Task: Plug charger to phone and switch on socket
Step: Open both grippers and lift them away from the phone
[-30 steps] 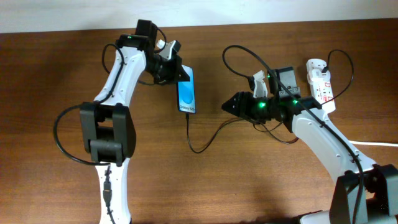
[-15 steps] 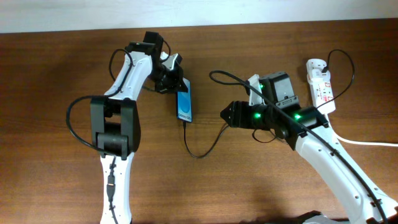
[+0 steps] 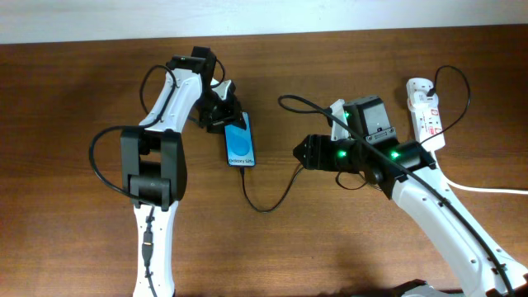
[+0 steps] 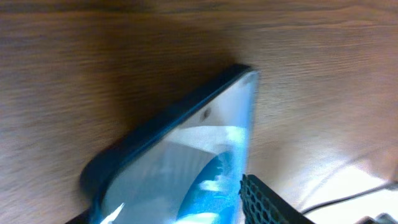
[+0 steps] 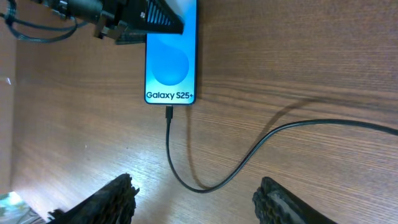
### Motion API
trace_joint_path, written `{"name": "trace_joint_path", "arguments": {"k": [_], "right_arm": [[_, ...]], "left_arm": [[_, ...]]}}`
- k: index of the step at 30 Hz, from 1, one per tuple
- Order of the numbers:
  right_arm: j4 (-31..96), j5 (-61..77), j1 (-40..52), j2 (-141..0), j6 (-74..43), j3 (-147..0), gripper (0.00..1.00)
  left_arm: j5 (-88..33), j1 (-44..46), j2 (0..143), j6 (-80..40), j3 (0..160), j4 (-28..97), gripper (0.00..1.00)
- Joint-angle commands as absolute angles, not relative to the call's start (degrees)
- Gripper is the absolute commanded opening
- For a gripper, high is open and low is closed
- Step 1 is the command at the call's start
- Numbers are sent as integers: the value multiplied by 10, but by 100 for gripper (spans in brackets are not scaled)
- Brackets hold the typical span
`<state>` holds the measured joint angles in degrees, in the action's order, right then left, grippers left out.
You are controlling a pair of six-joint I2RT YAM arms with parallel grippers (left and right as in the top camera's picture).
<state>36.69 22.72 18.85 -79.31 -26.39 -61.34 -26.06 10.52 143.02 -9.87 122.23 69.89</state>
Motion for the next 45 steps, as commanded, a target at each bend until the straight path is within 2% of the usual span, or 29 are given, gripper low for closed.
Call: {"name": "trace_joint_path", "arguments": {"k": [1, 5, 9, 13, 14, 15, 16, 17, 22, 36, 38, 41, 45], "right_arm": [[367, 218, 191, -785, -252, -626, 68], [367, 218, 191, -785, -244, -626, 69], [367, 203, 191, -785, -242, -626, 82], [368, 203, 190, -785, -242, -626, 89], [371, 203, 190, -785, -240, -626, 91], [375, 203, 188, -785, -238, -626, 93], [381, 203, 183, -785, -238, -626, 95], [384, 203, 178, -785, -238, -626, 95], [384, 203, 152, -785, -233, -626, 95], [423, 236, 152, -783, -227, -627, 99], [455, 234, 152, -778, -227, -644, 99], [625, 128, 152, -746, -227, -763, 99], [705, 113, 107, -693, -212, -908, 98]], "left_arm": [[-166, 103, 1433, -105, 1244, 714, 54], [-123, 103, 1433, -128, 1273, 736, 54], [-119, 83, 1432, -141, 1368, 787, 54], [-119, 38, 1431, -141, 1497, 838, 49], [-110, 18, 1431, -141, 1526, 844, 50], [-99, 3, 1431, -141, 1543, 846, 53], [-98, -18, 1431, -141, 1552, 846, 82], [-98, -29, 1431, -141, 1552, 847, 100], [-109, -73, 1432, -141, 1552, 873, 99], [-109, -73, 1432, -141, 1552, 873, 99], [-109, -73, 1432, -141, 1552, 873, 99], [-109, -73, 1432, -141, 1552, 873, 99], [-109, -73, 1432, -141, 1552, 873, 99]]}}
